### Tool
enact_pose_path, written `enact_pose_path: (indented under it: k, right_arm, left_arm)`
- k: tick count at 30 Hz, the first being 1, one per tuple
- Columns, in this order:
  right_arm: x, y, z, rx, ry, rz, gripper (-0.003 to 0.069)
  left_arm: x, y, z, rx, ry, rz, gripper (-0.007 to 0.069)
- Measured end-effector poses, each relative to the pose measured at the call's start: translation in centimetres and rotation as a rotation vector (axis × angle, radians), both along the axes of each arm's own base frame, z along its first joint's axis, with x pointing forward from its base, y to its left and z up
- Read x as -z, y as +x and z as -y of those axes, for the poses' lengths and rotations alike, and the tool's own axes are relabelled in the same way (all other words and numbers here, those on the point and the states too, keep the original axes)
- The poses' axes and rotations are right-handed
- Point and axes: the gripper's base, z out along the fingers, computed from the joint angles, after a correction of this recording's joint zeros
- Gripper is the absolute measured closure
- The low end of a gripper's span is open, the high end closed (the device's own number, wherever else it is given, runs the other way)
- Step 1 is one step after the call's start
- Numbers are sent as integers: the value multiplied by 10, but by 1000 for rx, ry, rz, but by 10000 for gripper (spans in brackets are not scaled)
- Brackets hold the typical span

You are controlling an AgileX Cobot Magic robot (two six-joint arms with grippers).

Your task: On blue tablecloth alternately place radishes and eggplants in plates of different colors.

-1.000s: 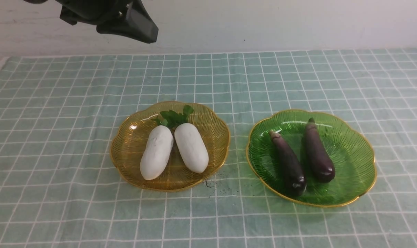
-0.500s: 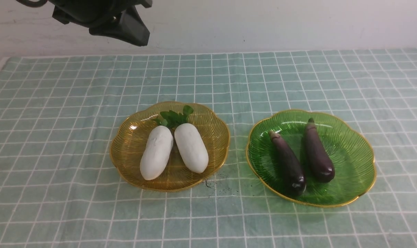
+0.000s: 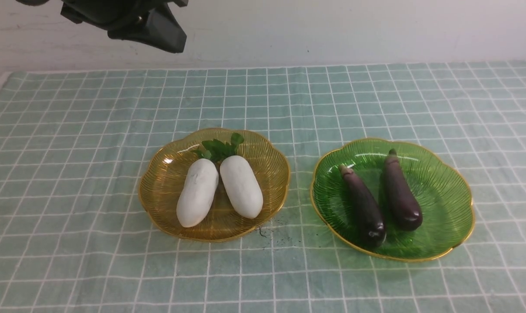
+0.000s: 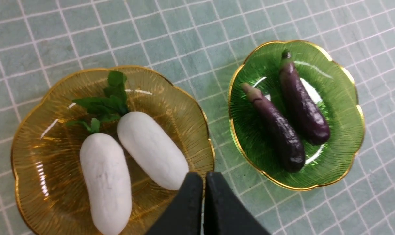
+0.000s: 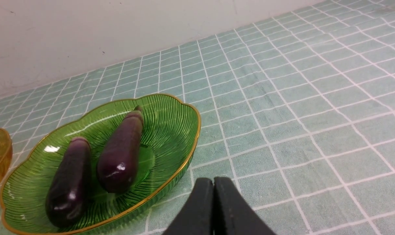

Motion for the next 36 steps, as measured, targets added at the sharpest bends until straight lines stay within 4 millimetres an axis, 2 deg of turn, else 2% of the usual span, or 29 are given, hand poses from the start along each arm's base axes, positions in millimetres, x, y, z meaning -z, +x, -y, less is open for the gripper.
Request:
enact_pose_path:
  k: [6,11,14,19,29,36]
  right_arm:
    - [0,0,0,0,0,0,674]
    - [0,0,0,-5,-29,-3,674]
    - [0,0,0,-15,-91,-8,674]
    - [0,0,0,-26,-150,-14,674]
    - [0,0,0,-33,-186,-17,674]
    - [0,0,0,-34,-187,-18,674]
  left_arm:
    - [-42,-45,-3,31,-71,114,632]
    - [-69,-82,-20,-15,8,240,632]
    - [-77,-102,-28,-36,39,282,632]
    - [-64,-110,-30,-32,57,232,632]
    - [-17,-97,-28,-26,102,66,632]
    - [-20,-106,-30,-28,100,85,632]
